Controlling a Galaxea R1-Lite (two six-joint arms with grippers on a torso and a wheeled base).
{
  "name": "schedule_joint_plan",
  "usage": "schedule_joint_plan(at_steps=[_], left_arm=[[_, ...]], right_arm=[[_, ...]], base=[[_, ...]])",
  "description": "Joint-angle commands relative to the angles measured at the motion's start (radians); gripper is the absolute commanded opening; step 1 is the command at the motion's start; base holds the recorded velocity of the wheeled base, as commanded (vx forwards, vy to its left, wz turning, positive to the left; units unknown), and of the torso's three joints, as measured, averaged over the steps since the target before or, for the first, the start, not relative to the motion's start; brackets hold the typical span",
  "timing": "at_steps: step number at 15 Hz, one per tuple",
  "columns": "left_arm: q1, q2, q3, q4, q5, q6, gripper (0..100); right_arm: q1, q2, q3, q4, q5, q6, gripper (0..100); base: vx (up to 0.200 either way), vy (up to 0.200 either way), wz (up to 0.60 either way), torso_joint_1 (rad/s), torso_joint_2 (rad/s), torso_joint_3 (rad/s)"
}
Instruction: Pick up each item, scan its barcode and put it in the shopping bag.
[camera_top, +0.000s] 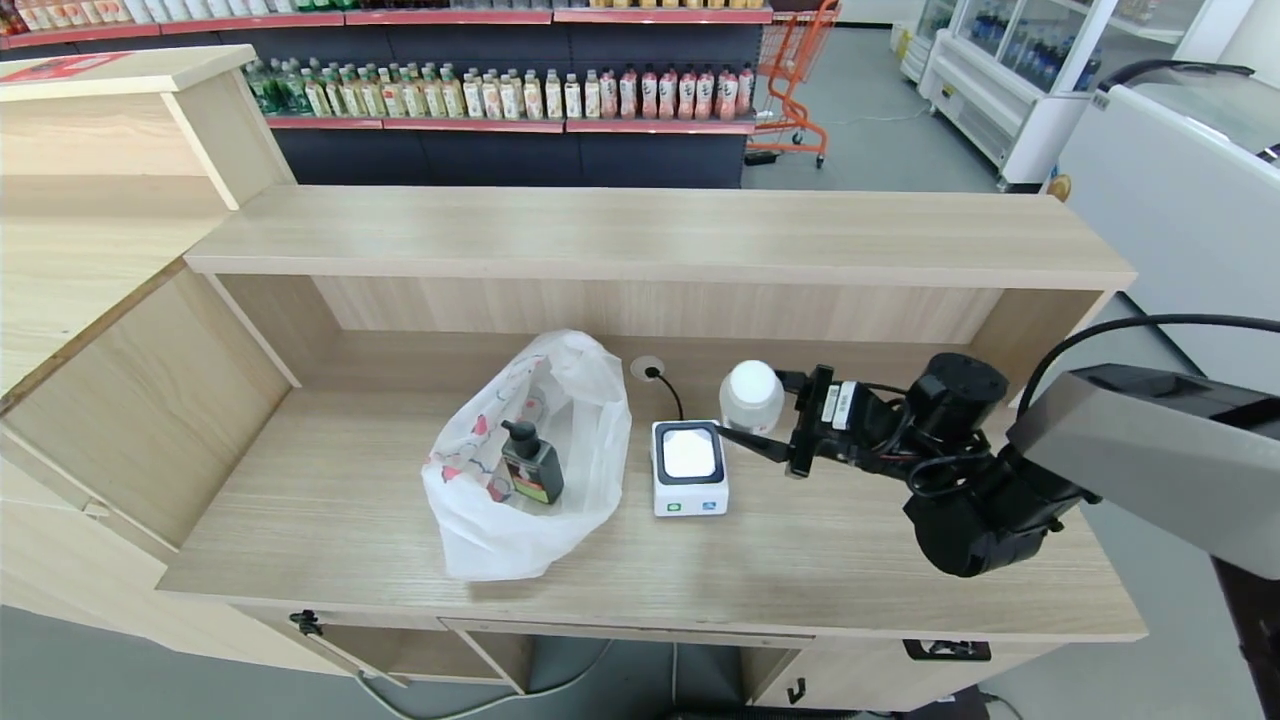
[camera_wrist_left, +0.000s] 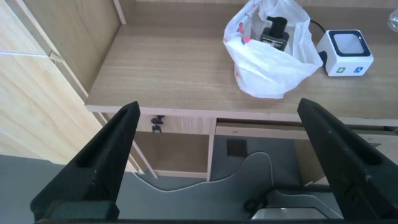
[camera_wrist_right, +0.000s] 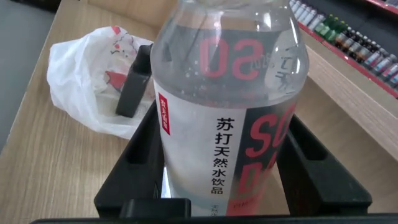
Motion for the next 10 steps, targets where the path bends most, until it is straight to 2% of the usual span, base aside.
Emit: schedule_joint_plan(at_steps=[1,5,10], left_arm=[[0.001,0.000,0.000,0.000,0.000,0.000,100],[0.000,0.000,0.000,0.000,0.000,0.000,100],[0.000,0.000,0.000,0.000,0.000,0.000,100]], right_arm=[[0.006,0.060,-0.058,-0.002,0.008,-0.001,0],[0.017,0.049,-0.102,0.067,0.091,-0.003,0],[0.014,0.049,-0.098,0.104,0.108,-0.007,0]], base=[[0.000,0.000,0.00,0.000,0.00,0.000],[0.000,0.000,0.00,0.000,0.00,0.000],[0.000,0.000,0.00,0.000,0.00,0.000]])
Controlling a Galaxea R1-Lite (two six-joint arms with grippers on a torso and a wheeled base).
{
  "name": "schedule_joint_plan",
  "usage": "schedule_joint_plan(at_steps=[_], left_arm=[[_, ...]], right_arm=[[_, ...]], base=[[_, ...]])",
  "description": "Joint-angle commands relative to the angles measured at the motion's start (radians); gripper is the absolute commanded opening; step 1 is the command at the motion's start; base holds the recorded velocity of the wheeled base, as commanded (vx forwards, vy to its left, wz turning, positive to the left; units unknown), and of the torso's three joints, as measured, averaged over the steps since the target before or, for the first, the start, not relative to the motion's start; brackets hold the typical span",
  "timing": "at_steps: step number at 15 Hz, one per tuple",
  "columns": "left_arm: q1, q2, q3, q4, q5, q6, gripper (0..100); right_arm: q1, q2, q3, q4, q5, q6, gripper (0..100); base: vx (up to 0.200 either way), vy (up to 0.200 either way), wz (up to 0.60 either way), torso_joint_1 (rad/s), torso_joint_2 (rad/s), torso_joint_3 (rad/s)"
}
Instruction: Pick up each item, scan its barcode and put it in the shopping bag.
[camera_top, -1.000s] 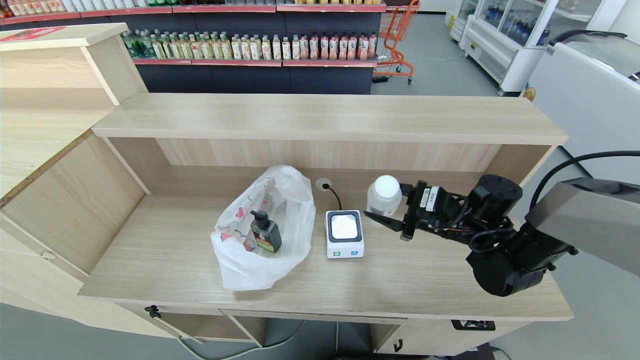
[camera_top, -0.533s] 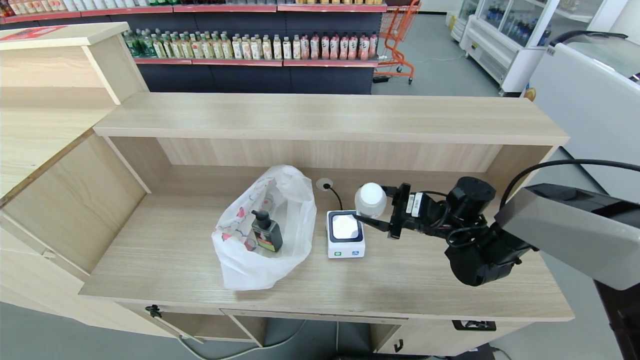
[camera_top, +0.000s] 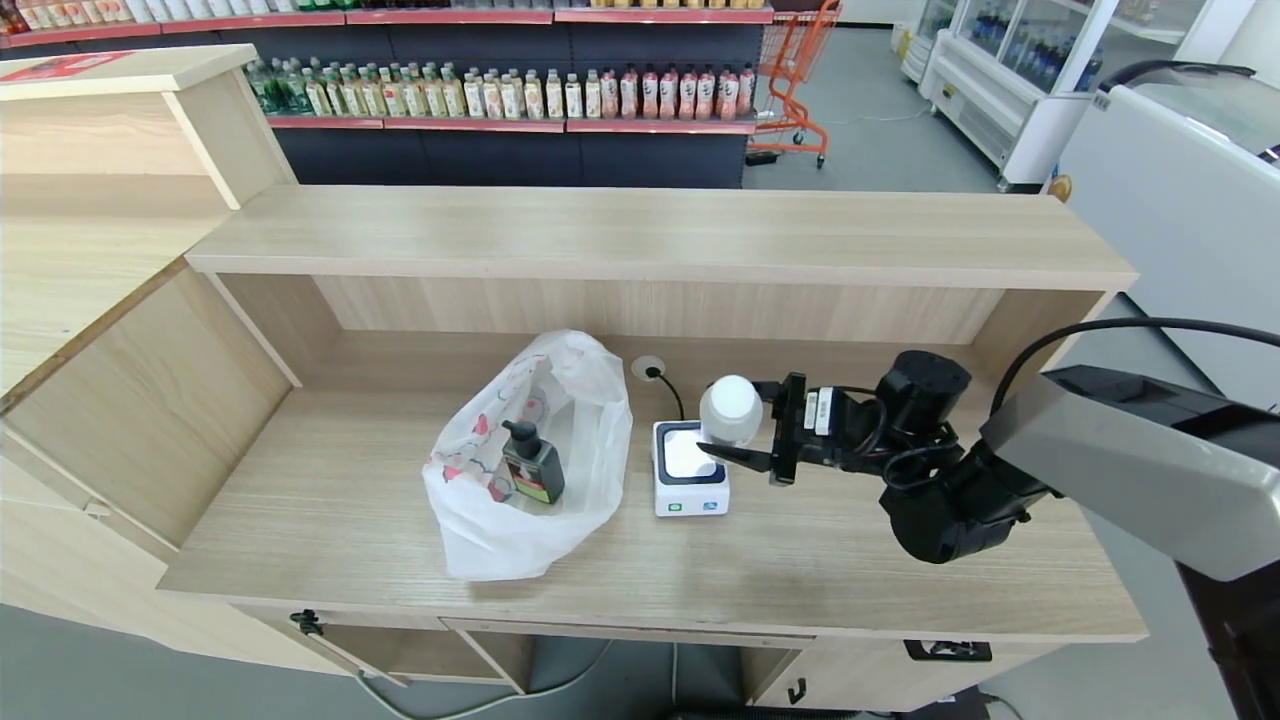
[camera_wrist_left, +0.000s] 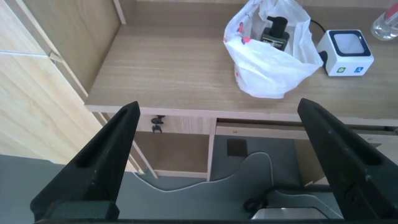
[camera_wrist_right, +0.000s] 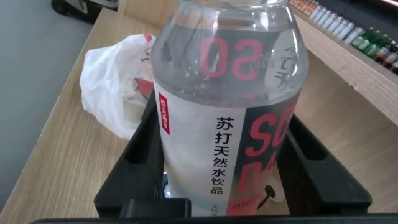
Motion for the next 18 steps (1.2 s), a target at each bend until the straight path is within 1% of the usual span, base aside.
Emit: schedule_joint_plan(at_steps=[1,4,11,14,17,18], left_arm=[[0.001,0.000,0.000,0.000,0.000,0.000,100],[0.000,0.000,0.000,0.000,0.000,0.000,100],[0.001,0.000,0.000,0.000,0.000,0.000,100],[0.001,0.000,0.000,0.000,0.000,0.000,100],[0.000,0.000,0.000,0.000,0.000,-0.002,100],[0.000,0.000,0.000,0.000,0.000,0.000,100]], right_arm=[[-0.001,0.003,0.007,-0.001,0.001,-0.015,0],[-0.006,0.011,0.016,-0.001,0.013,-0.069,0],[-0.058,0.040,0.028,-0.001,0.028,-0.159,0],[-0.055,0.044,0.024,-0.001,0.102,-0.187,0],[-0.058,0.047,0.022,-0.001,0.110,-0.190,0],[-0.058,0.072,0.005,-0.005,0.110,-0.222,0]], base=[[0.000,0.000,0.00,0.000,0.00,0.000],[0.000,0.000,0.00,0.000,0.00,0.000],[0.000,0.000,0.00,0.000,0.00,0.000],[0.000,0.000,0.00,0.000,0.00,0.000],[0.000,0.000,0.00,0.000,0.00,0.000],[0.000,0.000,0.00,0.000,0.00,0.000]])
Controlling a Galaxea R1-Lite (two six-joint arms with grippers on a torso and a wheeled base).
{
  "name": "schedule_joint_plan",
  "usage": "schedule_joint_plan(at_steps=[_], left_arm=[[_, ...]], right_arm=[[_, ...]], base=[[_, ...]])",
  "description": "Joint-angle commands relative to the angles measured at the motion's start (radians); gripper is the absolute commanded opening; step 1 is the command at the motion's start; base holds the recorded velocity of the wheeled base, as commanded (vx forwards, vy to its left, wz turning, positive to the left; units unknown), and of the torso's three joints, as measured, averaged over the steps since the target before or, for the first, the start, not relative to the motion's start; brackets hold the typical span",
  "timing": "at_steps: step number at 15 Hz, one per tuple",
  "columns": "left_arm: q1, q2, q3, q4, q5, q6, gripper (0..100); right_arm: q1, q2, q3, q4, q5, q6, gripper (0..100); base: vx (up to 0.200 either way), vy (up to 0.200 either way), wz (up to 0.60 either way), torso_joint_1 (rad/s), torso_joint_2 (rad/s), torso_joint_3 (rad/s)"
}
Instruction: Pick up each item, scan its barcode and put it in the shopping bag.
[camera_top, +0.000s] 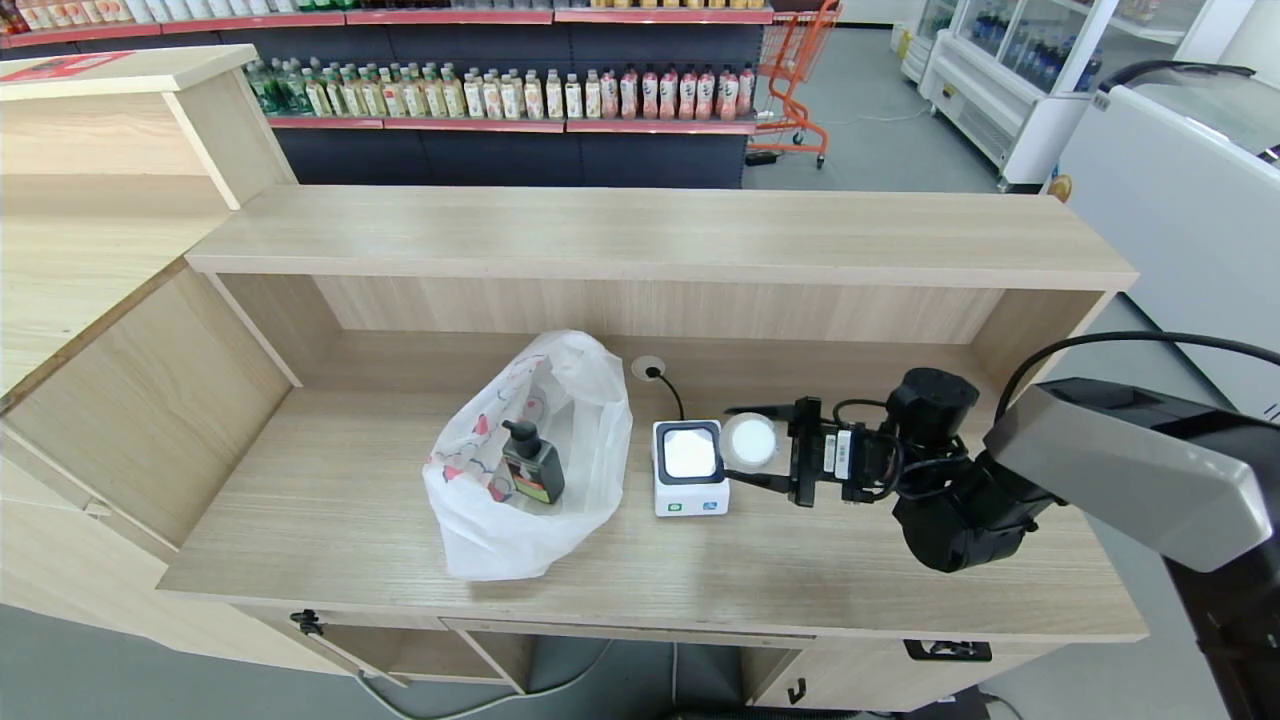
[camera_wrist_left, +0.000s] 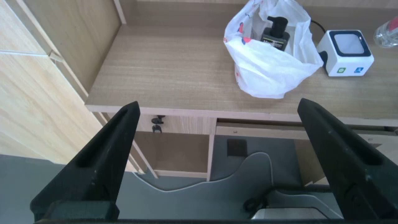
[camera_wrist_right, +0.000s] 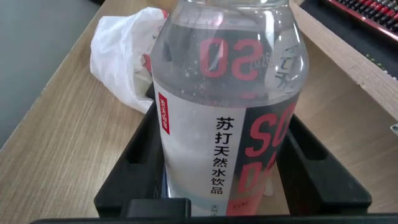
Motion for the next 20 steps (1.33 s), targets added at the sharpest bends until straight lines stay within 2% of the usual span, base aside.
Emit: schedule_joint_plan(at_steps=[1,10,13,17,20], left_arm=[[0.000,0.000,0.000,0.000,0.000,0.000,100],[0.000,0.000,0.000,0.000,0.000,0.000,100],[0.001,0.000,0.000,0.000,0.000,0.000,100],[0.000,0.000,0.000,0.000,0.000,0.000,100],[0.000,0.000,0.000,0.000,0.000,0.000,100]], right_arm=[[-0.002,0.026,-0.021,-0.005,0.001,-0.053,0],[0.009,0.040,-0.062,0.009,0.008,-0.052,0],[0.029,0.071,-0.143,0.010,0.009,-0.050,0],[0.038,0.111,-0.170,0.022,0.008,-0.053,0],[0.046,0.173,-0.243,0.022,0.008,-0.058,0]], base=[[0.000,0.000,0.00,0.000,0.00,0.000],[0.000,0.000,0.00,0.000,0.00,0.000],[0.000,0.000,0.00,0.000,0.00,0.000],[0.000,0.000,0.00,0.000,0.00,0.000],[0.000,0.000,0.00,0.000,0.00,0.000]])
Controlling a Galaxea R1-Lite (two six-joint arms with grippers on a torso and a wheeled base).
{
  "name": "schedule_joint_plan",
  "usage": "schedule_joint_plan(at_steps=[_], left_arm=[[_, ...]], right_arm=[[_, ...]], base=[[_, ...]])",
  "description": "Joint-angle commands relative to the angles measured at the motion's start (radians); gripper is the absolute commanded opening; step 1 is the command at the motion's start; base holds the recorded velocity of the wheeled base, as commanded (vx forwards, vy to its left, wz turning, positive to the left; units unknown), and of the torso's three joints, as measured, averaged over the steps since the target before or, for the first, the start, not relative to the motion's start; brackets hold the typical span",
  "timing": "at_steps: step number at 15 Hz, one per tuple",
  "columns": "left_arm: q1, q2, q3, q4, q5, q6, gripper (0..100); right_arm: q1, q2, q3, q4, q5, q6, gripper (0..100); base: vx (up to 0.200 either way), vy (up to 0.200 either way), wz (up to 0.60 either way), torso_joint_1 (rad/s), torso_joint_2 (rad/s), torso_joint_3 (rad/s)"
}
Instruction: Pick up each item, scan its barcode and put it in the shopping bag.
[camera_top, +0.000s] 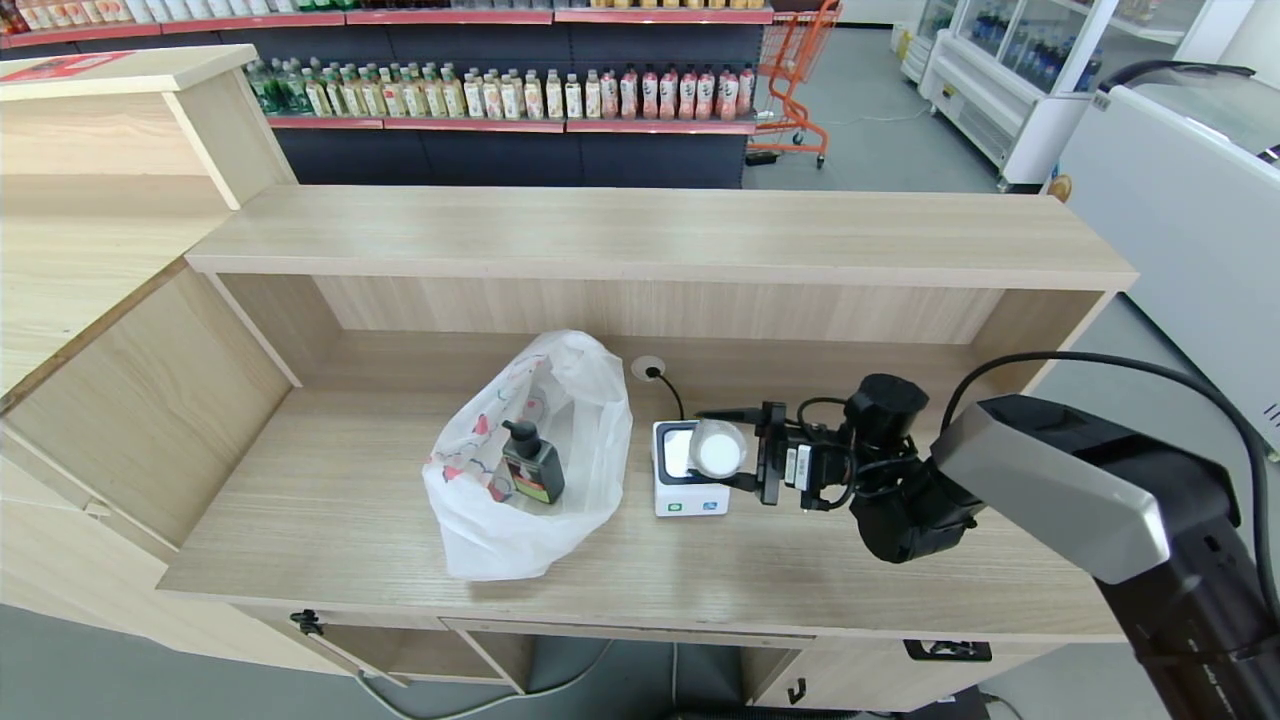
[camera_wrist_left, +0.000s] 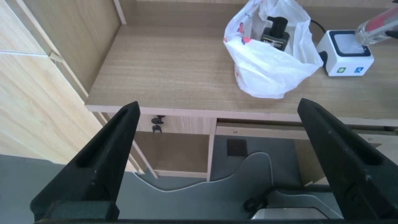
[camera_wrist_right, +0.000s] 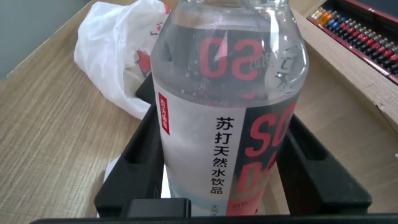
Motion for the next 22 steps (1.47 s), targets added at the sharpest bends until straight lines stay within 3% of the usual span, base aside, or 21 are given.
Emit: schedule_joint_plan(at_steps=[1,10,15,19,22], left_arm=[[0.000,0.000,0.000,0.000,0.000,0.000,100],[0.000,0.000,0.000,0.000,0.000,0.000,100],[0.000,0.000,0.000,0.000,0.000,0.000,100],[0.000,0.000,0.000,0.000,0.000,0.000,100],[0.000,0.000,0.000,0.000,0.000,0.000,100]], right_arm=[[0.002,0.048,-0.052,-0.001,0.000,0.000,0],[0.010,0.004,-0.073,0.056,-0.009,0.001,0],[-0.067,-0.199,0.005,0.248,-0.038,0.064,0],[-0.105,-0.391,0.067,0.292,-0.069,0.379,0],[-0.118,-0.552,0.220,0.294,-0.251,0.569,0]], base=[[0.000,0.000,0.00,0.000,0.00,0.000],[0.000,0.000,0.00,0.000,0.00,0.000],[0.000,0.000,0.00,0.000,0.00,0.000],[0.000,0.000,0.00,0.000,0.00,0.000],[0.000,0.000,0.00,0.000,0.00,0.000]])
